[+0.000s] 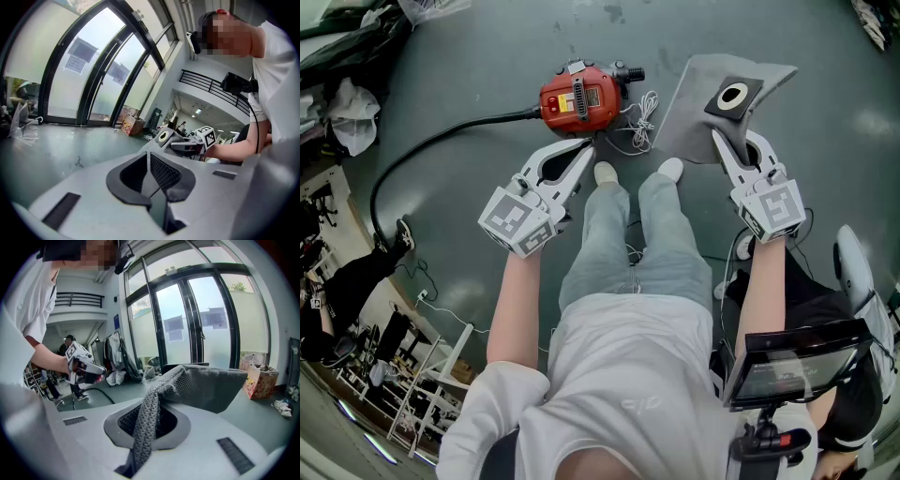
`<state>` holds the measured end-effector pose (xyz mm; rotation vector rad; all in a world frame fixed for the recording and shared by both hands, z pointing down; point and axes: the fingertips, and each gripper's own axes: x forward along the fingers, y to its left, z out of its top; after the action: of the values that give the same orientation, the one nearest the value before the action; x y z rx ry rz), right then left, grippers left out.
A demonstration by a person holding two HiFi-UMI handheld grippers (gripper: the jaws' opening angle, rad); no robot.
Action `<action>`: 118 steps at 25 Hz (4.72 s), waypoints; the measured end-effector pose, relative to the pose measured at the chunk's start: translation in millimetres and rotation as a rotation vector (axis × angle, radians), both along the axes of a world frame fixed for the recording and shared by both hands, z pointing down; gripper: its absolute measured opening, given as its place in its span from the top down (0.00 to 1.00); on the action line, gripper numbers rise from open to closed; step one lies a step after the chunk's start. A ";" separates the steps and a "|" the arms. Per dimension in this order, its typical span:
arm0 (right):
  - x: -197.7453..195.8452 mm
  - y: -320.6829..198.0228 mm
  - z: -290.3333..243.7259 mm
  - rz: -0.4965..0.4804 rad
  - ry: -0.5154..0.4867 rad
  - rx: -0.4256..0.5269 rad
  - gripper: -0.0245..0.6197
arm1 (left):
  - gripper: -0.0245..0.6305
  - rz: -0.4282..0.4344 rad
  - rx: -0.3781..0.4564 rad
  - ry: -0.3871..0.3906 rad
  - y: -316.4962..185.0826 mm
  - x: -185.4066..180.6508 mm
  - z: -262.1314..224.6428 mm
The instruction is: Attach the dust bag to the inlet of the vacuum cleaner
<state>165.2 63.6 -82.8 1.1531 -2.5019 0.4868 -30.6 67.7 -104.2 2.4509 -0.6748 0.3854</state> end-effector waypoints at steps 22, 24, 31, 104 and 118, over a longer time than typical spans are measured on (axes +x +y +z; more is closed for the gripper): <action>-26.6 -108.6 482.7 -0.648 0.608 0.092 0.94 | 0.95 0.245 0.008 0.110 -45.8 80.3 381.2; -34.7 -111.0 499.4 -0.659 0.616 0.093 0.94 | 0.95 0.238 -0.013 0.083 -36.9 93.4 405.1; -52.8 -98.8 507.7 -0.740 0.645 0.133 0.94 | 0.95 0.064 0.032 0.011 -55.3 113.6 442.1; -83.6 -14.5 463.4 -0.926 0.995 0.792 0.93 | 0.96 -0.054 -0.287 0.442 -53.7 134.5 418.5; -26.2 -87.8 353.6 -0.367 0.304 0.319 0.94 | 0.95 -0.012 -0.013 0.203 -19.0 141.6 451.9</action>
<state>139.0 -24.2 270.8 0.7638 -2.4880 -0.1789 111.0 48.7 347.7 2.4302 -0.5976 0.1331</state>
